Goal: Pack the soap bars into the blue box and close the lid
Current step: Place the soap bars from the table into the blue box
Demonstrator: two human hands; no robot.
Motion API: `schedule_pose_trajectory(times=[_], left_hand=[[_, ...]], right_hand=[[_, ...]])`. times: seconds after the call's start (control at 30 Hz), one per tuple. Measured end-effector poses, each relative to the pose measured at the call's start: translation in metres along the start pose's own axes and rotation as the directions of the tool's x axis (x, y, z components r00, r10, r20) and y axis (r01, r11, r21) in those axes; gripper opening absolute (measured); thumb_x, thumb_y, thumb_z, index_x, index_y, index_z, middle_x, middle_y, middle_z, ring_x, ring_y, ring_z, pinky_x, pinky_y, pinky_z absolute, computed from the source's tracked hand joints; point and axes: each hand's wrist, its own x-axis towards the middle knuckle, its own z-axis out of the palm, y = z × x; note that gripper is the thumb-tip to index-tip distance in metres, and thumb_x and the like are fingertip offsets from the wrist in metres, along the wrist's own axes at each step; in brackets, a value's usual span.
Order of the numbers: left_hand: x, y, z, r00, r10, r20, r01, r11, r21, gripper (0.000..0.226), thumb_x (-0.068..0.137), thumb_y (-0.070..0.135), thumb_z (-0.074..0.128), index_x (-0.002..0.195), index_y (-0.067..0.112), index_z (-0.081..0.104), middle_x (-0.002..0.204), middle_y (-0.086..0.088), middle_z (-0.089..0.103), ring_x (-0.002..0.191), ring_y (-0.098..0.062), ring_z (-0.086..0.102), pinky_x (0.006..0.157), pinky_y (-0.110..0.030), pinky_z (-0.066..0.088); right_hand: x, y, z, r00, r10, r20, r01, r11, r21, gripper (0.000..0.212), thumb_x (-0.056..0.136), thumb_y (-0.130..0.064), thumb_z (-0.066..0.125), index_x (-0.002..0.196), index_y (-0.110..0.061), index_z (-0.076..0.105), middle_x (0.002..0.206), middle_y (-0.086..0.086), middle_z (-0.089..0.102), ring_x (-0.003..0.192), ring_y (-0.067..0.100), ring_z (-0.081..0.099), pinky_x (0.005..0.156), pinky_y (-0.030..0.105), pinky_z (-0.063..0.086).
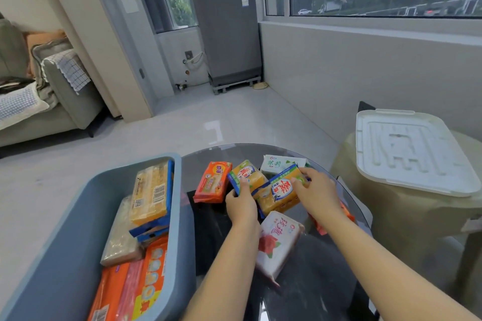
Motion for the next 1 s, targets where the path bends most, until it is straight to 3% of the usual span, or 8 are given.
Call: schedule_pose_trajectory(times=[0.17,0.3,0.47,0.57,0.67,0.77,0.83,1.0], left_hand=[[0.006,-0.001,-0.003,0.997,-0.059,0.049,0.066,0.987,-0.149,0.030,0.093,0.025,0.057,0.120,0.010,0.056,0.094,-0.004,0.066,0.075,-0.014,0.064,0.055,-0.026,0.049],[0.008,0.005,-0.011,0.984,-0.035,0.177,0.079,0.965,-0.252,0.030,0.092,0.008,0.057,0.122,0.011,0.055,0.091,-0.003,0.065,0.080,-0.016,0.064,0.059,-0.026,0.048],[0.006,0.001,-0.016,0.924,0.064,0.377,0.026,0.973,-0.229,0.034,0.093,0.006,0.051,0.127,0.003,0.053,0.111,-0.014,0.066,0.098,-0.026,0.065,0.079,-0.035,0.053],[0.006,0.001,-0.014,0.900,0.055,0.433,0.032,0.981,-0.191,0.035,0.092,0.004,0.051,0.126,0.000,0.051,0.122,-0.023,0.062,0.108,-0.035,0.062,0.090,-0.046,0.052],[0.005,0.002,-0.014,0.892,0.058,0.448,0.014,0.988,-0.156,0.031,0.090,0.003,0.055,0.122,0.001,0.051,0.120,-0.024,0.061,0.103,-0.034,0.064,0.090,-0.049,0.052],[0.010,0.002,-0.018,0.905,0.086,0.418,-0.023,0.988,-0.154,0.036,0.087,0.008,0.063,0.121,0.007,0.051,0.116,-0.018,0.063,0.098,-0.030,0.067,0.085,-0.046,0.056],[0.011,0.000,-0.018,0.922,0.081,0.378,-0.032,0.990,-0.134,0.040,0.084,0.012,0.068,0.120,0.007,0.052,0.114,-0.016,0.066,0.098,-0.030,0.069,0.081,-0.045,0.058],[0.011,-0.010,-0.014,0.960,0.069,0.271,-0.046,0.995,-0.093,0.041,0.079,0.022,0.074,0.115,0.007,0.061,0.104,-0.012,0.072,0.089,-0.025,0.073,0.078,-0.044,0.060]], right_hand=[[0.007,0.003,0.000,1.000,0.026,0.010,-0.027,0.996,0.083,0.040,0.088,-0.037,0.054,0.125,-0.022,0.055,0.118,0.008,0.063,0.113,0.026,0.056,0.084,0.039,0.055],[0.011,0.003,-0.001,0.998,0.050,0.027,-0.053,0.989,0.139,0.036,0.090,-0.036,0.050,0.123,-0.022,0.056,0.114,0.004,0.065,0.098,0.019,0.062,0.065,0.024,0.048],[0.010,-0.002,-0.009,0.998,0.054,-0.018,-0.048,0.966,0.253,0.042,0.089,-0.047,0.040,0.125,-0.031,0.053,0.120,0.000,0.063,0.111,0.021,0.059,0.096,0.047,0.046],[0.008,-0.009,-0.013,1.000,-0.013,-0.002,0.013,0.942,0.336,0.041,0.092,-0.049,0.036,0.128,-0.035,0.051,0.128,-0.001,0.056,0.120,0.022,0.051,0.100,0.042,0.042],[0.006,-0.012,-0.015,0.999,-0.028,0.026,0.017,0.938,0.345,0.035,0.092,-0.043,0.044,0.122,-0.029,0.055,0.126,0.004,0.056,0.109,0.019,0.056,0.079,0.026,0.047],[0.003,-0.013,-0.018,0.997,-0.058,-0.044,0.070,0.935,0.347,0.018,0.089,-0.028,0.056,0.106,-0.023,0.060,0.108,0.001,0.062,0.089,0.010,0.057,0.060,0.016,0.042],[0.000,-0.014,-0.019,0.995,-0.083,-0.059,0.098,0.930,0.354,0.020,0.089,-0.024,0.059,0.108,-0.019,0.061,0.099,-0.003,0.060,0.077,0.001,0.055,0.050,0.010,0.041],[-0.004,-0.018,-0.017,0.990,-0.111,-0.088,0.134,0.936,0.324,0.027,0.088,-0.022,0.060,0.115,-0.017,0.061,0.103,-0.001,0.062,0.072,-0.003,0.056,0.047,0.006,0.041]])
